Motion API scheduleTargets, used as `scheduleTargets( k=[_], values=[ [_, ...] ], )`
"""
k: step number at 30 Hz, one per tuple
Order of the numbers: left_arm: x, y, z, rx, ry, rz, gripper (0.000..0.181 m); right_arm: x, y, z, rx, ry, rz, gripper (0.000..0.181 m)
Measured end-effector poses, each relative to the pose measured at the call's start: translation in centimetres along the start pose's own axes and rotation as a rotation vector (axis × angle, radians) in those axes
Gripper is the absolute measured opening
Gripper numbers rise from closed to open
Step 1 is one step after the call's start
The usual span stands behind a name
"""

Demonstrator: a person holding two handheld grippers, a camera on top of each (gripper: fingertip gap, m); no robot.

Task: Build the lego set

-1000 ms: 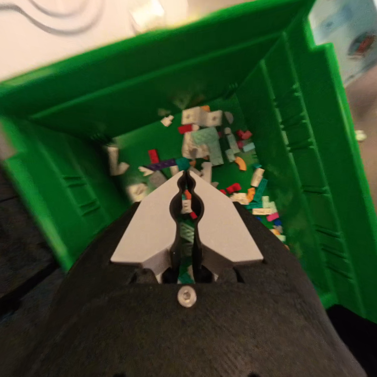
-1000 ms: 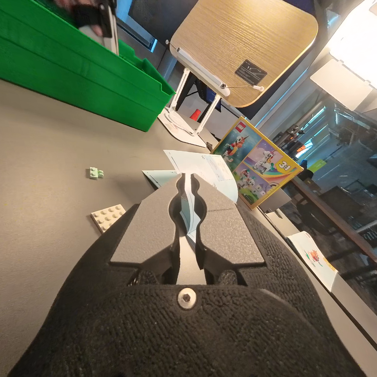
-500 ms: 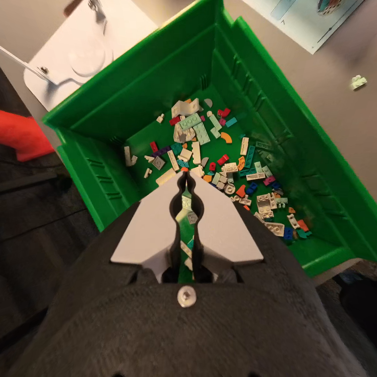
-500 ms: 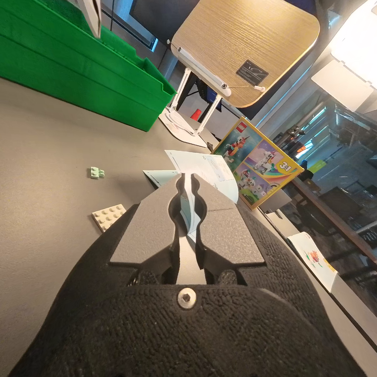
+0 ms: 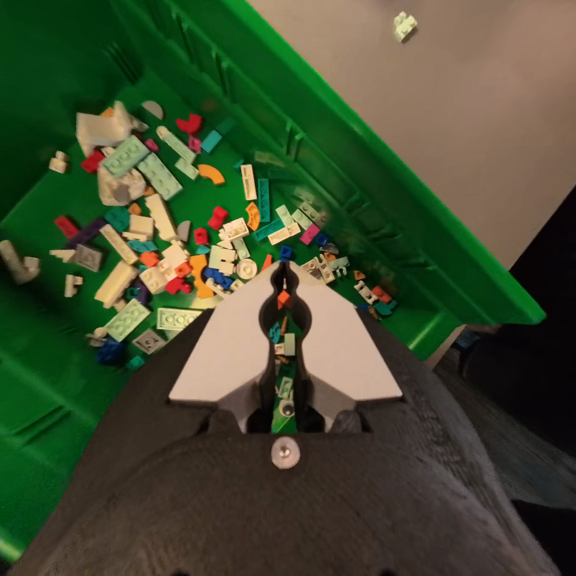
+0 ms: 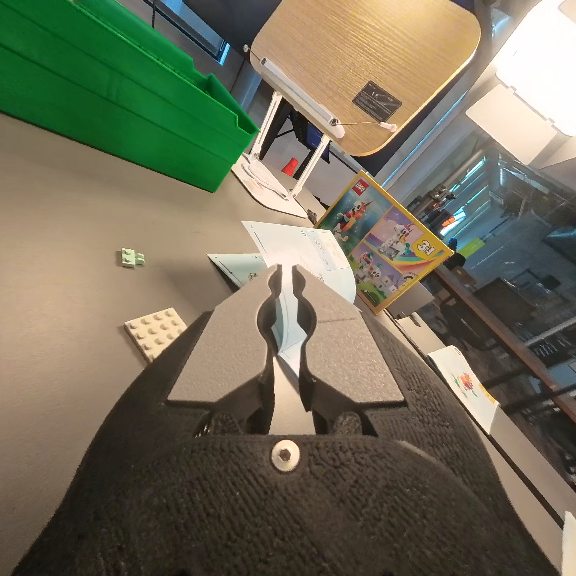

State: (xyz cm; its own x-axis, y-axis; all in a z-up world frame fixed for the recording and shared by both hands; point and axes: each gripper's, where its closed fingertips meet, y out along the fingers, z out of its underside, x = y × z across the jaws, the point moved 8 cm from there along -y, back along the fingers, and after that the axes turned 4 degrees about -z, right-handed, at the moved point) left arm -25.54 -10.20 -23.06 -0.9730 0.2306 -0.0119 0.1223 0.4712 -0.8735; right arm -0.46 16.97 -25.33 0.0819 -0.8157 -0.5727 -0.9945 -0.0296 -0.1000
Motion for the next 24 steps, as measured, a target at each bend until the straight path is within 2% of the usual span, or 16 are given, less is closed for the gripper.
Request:
scheduleTargets(
  k=[1,7,17,24],
  values=[
    [-0.2,0.4,0.1,0.015,-0.003,0.019,0.0,-0.1,0.0,0.0,0.005,0.0,0.004,0.005],
    [-1.5,1.6,0.1,0.003,0.029,0.202,0.0,0.0,0.2,0.2,0.024,-0.013,0.013,0.005],
    [-2.7,2.5,0.5,0.129,0.169,0.312,0.0,0.2,0.4,0.2,0.041,-0.034,0.007,0.005],
    [-2.2,3.0,0.7,0.189,0.194,0.212,0.0,0.2,0.3,0.2,0.035,-0.034,0.001,0.005]
  ],
)
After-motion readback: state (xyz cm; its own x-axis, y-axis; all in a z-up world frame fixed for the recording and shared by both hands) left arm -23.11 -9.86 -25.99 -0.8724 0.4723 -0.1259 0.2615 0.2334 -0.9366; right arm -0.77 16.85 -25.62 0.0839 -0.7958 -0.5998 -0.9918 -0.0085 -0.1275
